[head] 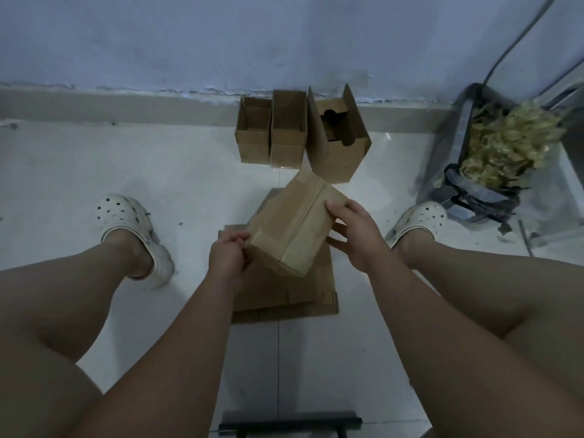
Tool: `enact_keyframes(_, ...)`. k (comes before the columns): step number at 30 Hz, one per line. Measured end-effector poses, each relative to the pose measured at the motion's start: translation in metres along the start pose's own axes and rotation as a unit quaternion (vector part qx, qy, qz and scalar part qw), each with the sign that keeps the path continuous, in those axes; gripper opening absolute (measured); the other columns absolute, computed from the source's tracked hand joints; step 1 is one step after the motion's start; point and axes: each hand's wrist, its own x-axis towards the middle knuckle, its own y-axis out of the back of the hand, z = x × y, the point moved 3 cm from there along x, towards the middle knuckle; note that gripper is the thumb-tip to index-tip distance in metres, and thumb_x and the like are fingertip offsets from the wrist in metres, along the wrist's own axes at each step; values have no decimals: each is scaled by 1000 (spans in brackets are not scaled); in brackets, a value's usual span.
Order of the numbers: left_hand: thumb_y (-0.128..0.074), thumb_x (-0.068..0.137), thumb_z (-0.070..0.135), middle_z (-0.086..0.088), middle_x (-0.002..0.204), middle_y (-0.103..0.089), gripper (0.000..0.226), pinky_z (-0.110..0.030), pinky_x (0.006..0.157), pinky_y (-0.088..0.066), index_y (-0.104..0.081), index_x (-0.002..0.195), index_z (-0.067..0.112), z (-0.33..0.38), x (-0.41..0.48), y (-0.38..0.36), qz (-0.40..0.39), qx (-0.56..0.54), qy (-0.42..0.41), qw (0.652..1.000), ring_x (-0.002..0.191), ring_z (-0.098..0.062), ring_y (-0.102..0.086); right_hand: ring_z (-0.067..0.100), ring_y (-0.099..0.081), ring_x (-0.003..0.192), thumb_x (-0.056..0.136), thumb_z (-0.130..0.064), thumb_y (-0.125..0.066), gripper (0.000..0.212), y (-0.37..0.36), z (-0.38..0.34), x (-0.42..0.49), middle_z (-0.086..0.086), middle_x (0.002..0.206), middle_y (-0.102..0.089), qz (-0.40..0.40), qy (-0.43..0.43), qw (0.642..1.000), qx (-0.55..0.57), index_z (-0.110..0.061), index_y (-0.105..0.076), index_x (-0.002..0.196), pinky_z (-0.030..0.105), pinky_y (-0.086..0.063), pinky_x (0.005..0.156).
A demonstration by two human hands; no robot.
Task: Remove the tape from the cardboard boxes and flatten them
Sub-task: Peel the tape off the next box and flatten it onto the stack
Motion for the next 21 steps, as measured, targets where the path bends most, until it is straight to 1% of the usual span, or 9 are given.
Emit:
enact_keyframes(2,-44,98,14,-17,113,-63,20,-34,65,-55,-62,104,9,-10,-7,-2,26,-38,19,999,101,-32,-62,16,-58,107,92,-32,-63,18,0,5,-4,-2,112,-59,18,7,999,-31,-21,-53,102,45,-49,95)
enact_keyframes(4,-46,97,36,-14,114,-64,37,-32,64,-54,-58,116,7,-17,-14,-1,64,-80,48,994,96,-30,-62,16,-57,105,91,-34,-63,22,2,12,-7,0,112,-56,32,1,998,-54,-19,-50,100,47,-50,95)
enact_keyframes(8,-32,94,60,-10,123,-60,64,-49,87,-51,-47,132,10,-25,-14,14,156,-179,131,962,110,-34,-58,18,-57,109,89,-40,-67,32,-2,33,-8,0,119,-55,-9,-44,992,-120,-24,-51,111,42,-56,87)
enact_keyframes(12,-27,87,73,-4,108,-65,70,-40,71,-56,-61,112,18,-17,-15,2,40,-155,61,985,94,-25,-64,22,-56,114,93,-31,-64,42,-3,56,-4,1,127,-54,-4,-68,988,-140,-27,-47,131,39,-55,86)
enact_keyframes(15,-32,67,88,-7,123,-59,94,-50,92,-49,-50,131,22,-9,-13,-11,-29,27,-6,999,109,-28,-58,17,-59,107,94,-22,-62,43,1,66,1,1,124,-58,7,-80,987,-142,-23,-49,135,29,-52,78)
enact_keyframes(16,-37,68,87,-6,124,-57,92,-51,95,-48,-48,132,22,-9,-12,-14,-48,101,-27,993,112,-28,-56,15,-59,104,95,-20,-61,38,2,69,2,0,123,-60,12,-85,986,-142,-22,-52,131,28,-50,77)
enact_keyframes(18,-49,84,65,0,117,-59,54,-45,92,-49,-53,119,25,-14,-9,-19,-87,189,-65,976,110,-24,-56,14,-57,100,95,-22,-61,33,5,76,3,0,123,-60,42,-92,986,-135,-20,-55,127,30,-50,84)
enact_keyframes(20,-52,93,43,10,98,-61,15,-31,79,-48,-59,99,31,-20,-4,-20,-79,229,-96,965,103,-19,-58,17,-56,106,95,-27,-59,39,9,83,5,1,124,-58,82,-103,981,-142,-16,-52,132,37,-49,96)
enact_keyframes(21,-53,94,39,16,92,-58,12,-27,75,-44,-61,97,31,-22,-2,-19,-61,243,-111,962,98,-15,-57,20,-55,111,96,-28,-58,42,11,86,7,3,126,-57,94,-106,977,-157,-15,-50,135,40,-48,100)
